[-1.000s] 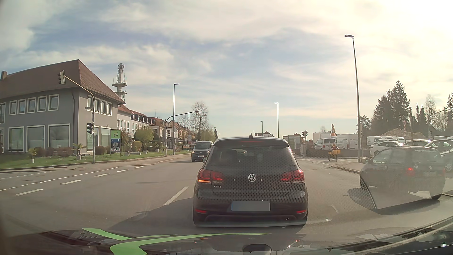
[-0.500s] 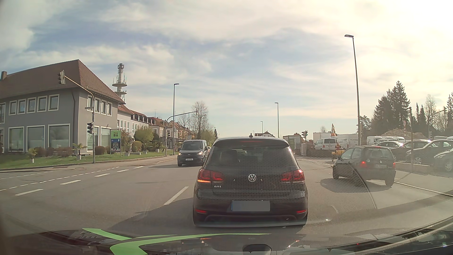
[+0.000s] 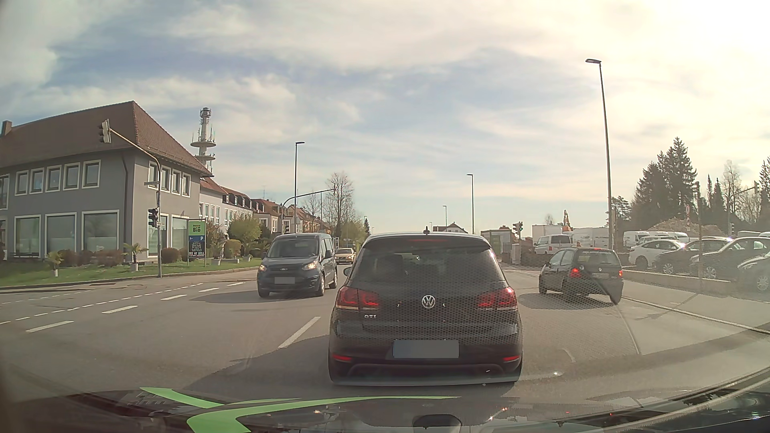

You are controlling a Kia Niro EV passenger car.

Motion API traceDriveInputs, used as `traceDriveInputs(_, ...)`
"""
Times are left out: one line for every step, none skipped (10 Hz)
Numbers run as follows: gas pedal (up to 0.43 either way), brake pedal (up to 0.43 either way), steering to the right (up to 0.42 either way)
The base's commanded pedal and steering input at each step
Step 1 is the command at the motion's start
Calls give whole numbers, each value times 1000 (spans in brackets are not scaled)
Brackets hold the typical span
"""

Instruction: Follow the waypoints while adhering to traffic rules and regulations

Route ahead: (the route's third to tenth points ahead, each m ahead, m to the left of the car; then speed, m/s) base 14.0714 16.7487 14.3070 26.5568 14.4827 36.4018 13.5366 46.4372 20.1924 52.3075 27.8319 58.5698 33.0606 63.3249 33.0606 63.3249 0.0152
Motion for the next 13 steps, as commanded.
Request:
traceDriveInputs(0,244,2)
traceDriveInputs(0,244,2)
traceDriveInputs(0,244,2)
traceDriveInputs(0,244,2)
traceDriveInputs(0,244,1)
traceDriveInputs(0,244,2)
traceDriveInputs(0,244,2)
traceDriveInputs(0,244,2)
traceDriveInputs(0,244,2)
traceDriveInputs(0,244,2)
traceDriveInputs(0,244,1)
traceDriveInputs(0,244,2)
traceDriveInputs(0,244,1)
